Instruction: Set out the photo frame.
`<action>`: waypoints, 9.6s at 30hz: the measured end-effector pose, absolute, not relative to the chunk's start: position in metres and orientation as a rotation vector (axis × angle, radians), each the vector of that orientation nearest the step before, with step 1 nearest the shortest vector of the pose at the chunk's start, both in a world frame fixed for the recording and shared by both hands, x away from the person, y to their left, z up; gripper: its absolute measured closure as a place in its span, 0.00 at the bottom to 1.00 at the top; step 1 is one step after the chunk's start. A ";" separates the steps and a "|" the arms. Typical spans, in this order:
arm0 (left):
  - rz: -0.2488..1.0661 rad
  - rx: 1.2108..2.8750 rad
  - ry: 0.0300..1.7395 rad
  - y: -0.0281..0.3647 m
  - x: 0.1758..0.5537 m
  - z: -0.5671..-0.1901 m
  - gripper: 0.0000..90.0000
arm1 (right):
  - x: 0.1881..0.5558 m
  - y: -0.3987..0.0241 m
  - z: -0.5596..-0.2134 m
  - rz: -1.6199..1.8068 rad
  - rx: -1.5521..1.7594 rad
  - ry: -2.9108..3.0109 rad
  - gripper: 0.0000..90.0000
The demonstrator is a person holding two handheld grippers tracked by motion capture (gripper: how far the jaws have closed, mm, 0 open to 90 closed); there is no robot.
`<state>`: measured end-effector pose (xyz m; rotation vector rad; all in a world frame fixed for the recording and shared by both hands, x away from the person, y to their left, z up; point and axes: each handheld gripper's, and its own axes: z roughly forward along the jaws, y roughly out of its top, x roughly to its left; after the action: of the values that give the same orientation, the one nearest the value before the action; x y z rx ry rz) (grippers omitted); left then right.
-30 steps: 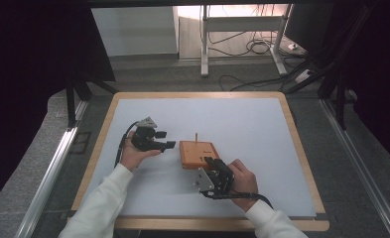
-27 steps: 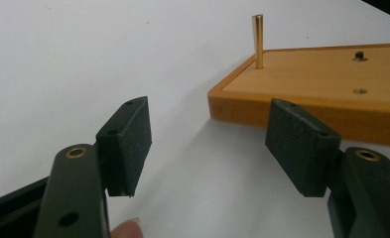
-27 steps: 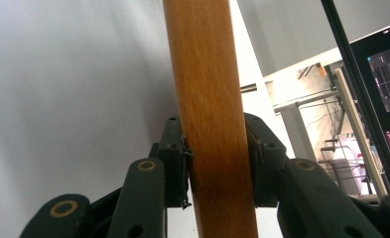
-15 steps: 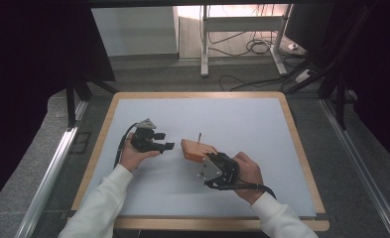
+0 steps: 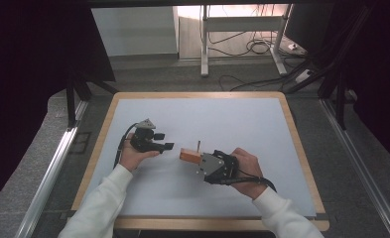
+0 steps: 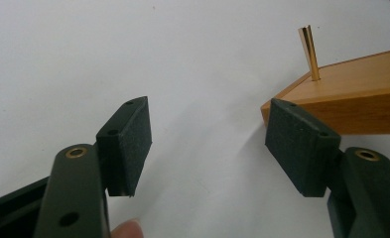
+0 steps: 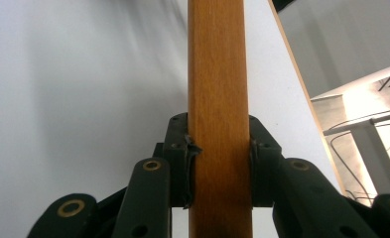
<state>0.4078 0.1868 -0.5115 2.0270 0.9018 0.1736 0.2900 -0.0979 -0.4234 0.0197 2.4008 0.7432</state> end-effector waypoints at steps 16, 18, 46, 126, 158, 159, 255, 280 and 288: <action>0.171 2.039 0.903 0.189 0.408 -0.513 0.38 | 0.314 -0.078 -0.416 0.774 0.062 2.444 0.70; 0.170 2.036 0.902 0.189 0.408 -0.513 0.38 | 0.316 -0.078 -0.416 0.787 0.084 2.434 0.69; 0.171 2.041 0.900 0.190 0.409 -0.513 0.38 | 0.344 -0.081 -0.413 0.820 0.227 2.432 0.61; 0.147 2.059 0.886 0.186 0.409 -0.518 0.37 | 0.447 -0.083 -0.422 0.848 0.595 2.443 0.28; 0.157 2.070 0.890 0.184 0.407 -0.518 0.37 | 0.402 -0.149 -0.398 1.033 0.725 2.303 0.19; 0.157 2.070 0.890 0.184 0.407 -0.518 0.37 | 0.400 -0.151 -0.398 1.036 0.730 2.301 0.19; 0.188 2.130 0.866 0.157 0.400 -0.519 1.00 | 0.334 -0.217 -0.485 1.078 0.886 2.371 0.19; 0.290 2.033 0.946 0.194 0.336 -0.519 0.43 | 0.323 -0.281 -0.505 1.147 1.119 2.202 0.18; 0.282 2.008 0.965 0.199 0.333 -0.520 0.37 | 0.327 -0.278 -0.506 1.164 1.108 2.184 0.18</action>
<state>0.3332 0.1992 -0.5198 2.0075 0.9649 0.2823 0.3273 -0.2784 -0.5062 1.1076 2.1842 1.1636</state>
